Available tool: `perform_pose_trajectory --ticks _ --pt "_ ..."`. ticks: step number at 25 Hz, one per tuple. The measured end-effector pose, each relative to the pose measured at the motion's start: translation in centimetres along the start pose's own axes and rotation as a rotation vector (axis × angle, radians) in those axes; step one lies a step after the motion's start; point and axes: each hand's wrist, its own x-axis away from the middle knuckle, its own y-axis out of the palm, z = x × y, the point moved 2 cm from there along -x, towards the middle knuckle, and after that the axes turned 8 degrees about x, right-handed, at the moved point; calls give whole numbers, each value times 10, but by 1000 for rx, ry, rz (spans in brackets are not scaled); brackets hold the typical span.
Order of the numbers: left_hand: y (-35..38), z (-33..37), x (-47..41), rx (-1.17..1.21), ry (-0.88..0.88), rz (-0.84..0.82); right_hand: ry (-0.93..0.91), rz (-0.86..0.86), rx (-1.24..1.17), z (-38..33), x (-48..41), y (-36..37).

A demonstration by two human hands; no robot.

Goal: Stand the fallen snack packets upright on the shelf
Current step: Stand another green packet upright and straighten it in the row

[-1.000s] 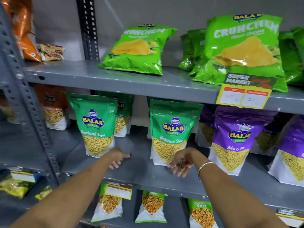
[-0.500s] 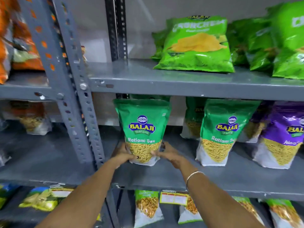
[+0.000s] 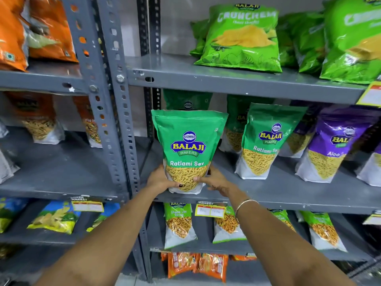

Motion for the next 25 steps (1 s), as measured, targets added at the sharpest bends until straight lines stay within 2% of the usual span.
perform_pose_trajectory --ticks 8,11,14,16,18,21,23,25 --pt "0 -2 13 16 -5 -1 7 -5 27 -1 12 4" --pt "-1 -1 16 13 -51 -59 -5 -26 19 -3 12 4" --pt "-10 4 19 -260 -254 -284 16 -56 71 6 7 -4" --pt "-13 15 26 -450 -436 -506 91 -42 169 20 3 -23" --pt "2 35 32 -524 -509 -698 194 10 319 42 -1 -55" --pt "61 75 32 -400 -360 -846 271 130 416 79 -3 -121" --pt "102 104 23 -253 -201 -761 264 232 335 99 -7 -164" --pt "144 129 4 -106 -95 -560 259 338 263 114 -14 -201"
